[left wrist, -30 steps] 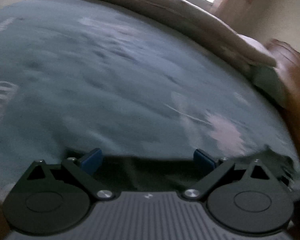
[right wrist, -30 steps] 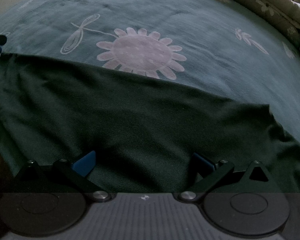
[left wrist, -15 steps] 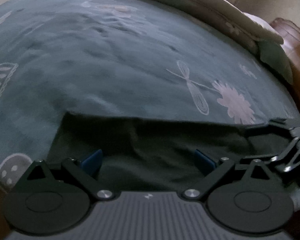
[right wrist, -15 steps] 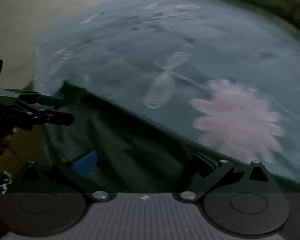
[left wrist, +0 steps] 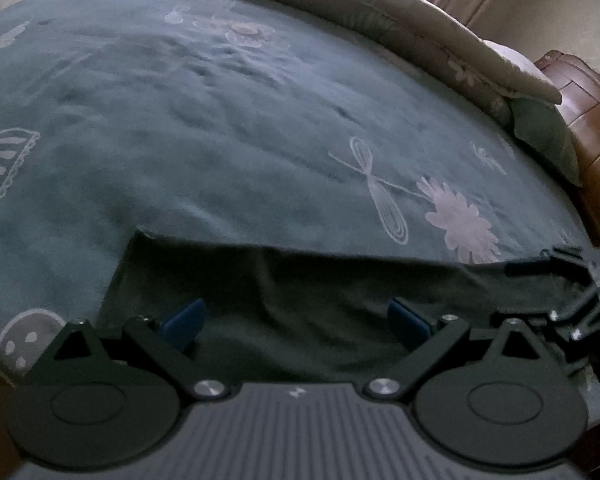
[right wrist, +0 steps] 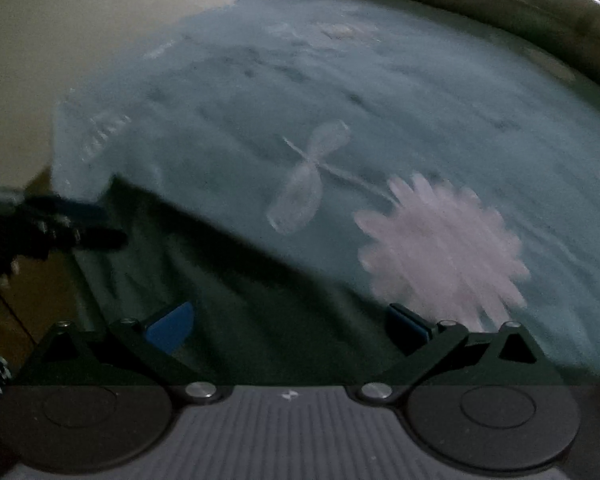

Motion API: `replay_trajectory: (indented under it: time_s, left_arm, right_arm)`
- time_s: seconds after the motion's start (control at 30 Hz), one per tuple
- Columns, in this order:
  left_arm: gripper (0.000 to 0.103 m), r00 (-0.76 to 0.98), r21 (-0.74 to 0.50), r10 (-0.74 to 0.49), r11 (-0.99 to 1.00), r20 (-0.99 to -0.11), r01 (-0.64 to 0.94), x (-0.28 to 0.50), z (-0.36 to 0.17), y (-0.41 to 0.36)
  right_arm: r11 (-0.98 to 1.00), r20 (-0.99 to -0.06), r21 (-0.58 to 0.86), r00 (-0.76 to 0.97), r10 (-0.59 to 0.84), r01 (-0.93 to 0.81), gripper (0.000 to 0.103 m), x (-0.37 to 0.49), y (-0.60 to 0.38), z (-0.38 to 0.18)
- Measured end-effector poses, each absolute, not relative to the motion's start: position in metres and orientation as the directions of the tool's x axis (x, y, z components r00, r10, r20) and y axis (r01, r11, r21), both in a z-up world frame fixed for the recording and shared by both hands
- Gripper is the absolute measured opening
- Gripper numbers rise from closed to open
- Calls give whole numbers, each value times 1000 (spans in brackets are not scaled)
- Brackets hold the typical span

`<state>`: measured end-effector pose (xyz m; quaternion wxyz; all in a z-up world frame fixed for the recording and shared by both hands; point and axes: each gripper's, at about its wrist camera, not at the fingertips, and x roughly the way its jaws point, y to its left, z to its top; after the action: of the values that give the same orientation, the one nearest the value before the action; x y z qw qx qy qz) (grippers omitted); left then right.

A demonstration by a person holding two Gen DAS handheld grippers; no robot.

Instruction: Fold clothes

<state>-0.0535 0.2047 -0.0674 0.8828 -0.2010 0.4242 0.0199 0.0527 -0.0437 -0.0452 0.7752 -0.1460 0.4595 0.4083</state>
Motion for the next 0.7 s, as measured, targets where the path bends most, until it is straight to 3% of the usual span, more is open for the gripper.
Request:
replay_trajectory:
  time_s: [0.23,0.5,0.7]
  left_arm:
    - [98,645,-329,-150,930,-749,-166,-48,-60,199]
    - [98,643,-326,-161,934,-748,-145,-42,-55,195]
    - [98,636,-325,-184,939,-749,-112,-30,-52,190]
  right_arm:
    - [742,-846,151,303,439,-653,103,67,-71,-74]
    - [781,-812,121,392,433,-612,103,76,-78,-52]
    - [858,-841,119,409,354,-499,103,81,-99,-76]
